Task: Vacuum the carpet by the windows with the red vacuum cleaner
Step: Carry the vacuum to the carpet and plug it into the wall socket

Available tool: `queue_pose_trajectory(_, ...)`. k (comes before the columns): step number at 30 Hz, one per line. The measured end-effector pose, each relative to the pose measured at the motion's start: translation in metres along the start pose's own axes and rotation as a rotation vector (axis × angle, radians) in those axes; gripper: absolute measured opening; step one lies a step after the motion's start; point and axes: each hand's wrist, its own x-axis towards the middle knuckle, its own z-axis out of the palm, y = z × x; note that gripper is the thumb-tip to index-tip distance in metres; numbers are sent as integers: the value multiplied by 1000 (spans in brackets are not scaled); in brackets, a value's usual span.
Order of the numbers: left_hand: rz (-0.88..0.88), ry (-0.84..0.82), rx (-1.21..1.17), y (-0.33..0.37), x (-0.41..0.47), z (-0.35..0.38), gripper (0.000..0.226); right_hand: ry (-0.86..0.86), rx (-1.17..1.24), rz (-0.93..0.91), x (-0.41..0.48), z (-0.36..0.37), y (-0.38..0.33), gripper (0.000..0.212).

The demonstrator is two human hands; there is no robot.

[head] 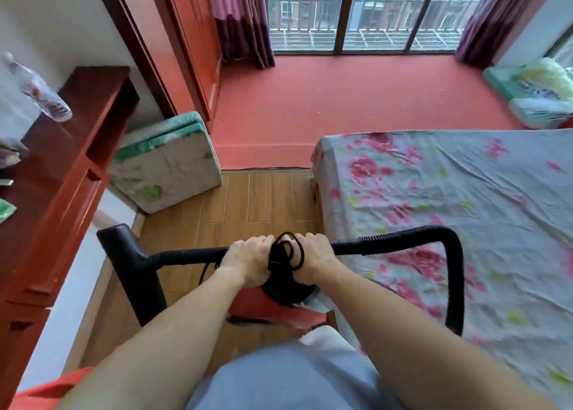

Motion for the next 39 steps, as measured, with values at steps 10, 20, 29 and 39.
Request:
queue_pose_trajectory(10,-99,65,-62,-65,178,-59,22,4,-97,-95,182,-83,85,47)
queue_pose_trajectory(20,-37,-14,-123,-164,358,-117,24,-70,-160,-38,372,-152,143,48)
queue_pose_trajectory(29,2,-20,-55,-213,517,-161,40,-34,-27,-29,503,-195,227,55)
queue_pose_trajectory(39,-60,-94,-71,-230,689,-220,44,-55,-67,-117,650,-245,344,63)
